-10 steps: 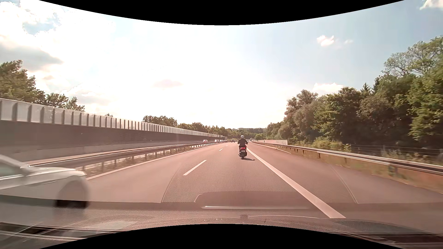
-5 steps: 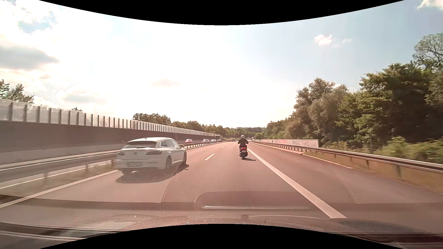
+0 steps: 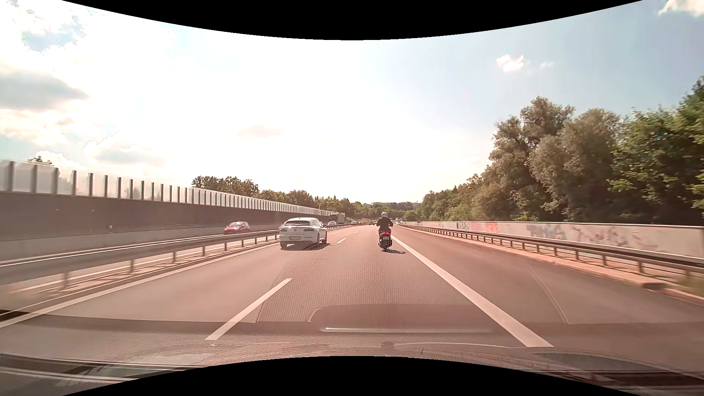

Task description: Follow the waypoints while adhering to traffic rules and regulations

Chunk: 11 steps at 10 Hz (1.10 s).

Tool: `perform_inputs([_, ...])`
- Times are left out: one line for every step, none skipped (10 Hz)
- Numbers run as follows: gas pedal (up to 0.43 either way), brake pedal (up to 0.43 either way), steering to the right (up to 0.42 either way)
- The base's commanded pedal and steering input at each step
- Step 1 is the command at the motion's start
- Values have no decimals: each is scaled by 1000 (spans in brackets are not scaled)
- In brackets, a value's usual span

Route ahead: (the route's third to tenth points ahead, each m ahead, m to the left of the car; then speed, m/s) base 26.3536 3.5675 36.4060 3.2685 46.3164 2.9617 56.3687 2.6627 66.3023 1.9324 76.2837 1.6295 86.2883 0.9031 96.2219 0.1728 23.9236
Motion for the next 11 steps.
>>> perform_inputs([110, 12, 6])
perform_inputs([110, 12, 6])
perform_inputs([110, 12, 5])
perform_inputs([110, 12, 6])
perform_inputs([110, 12, 5])
perform_inputs([110, 12, 6])
perform_inputs([110, 12, 5])
perform_inputs([110, 12, 5])
perform_inputs([110, 12, 5])
perform_inputs([110, 12, 4])
perform_inputs([110, 12, 4])
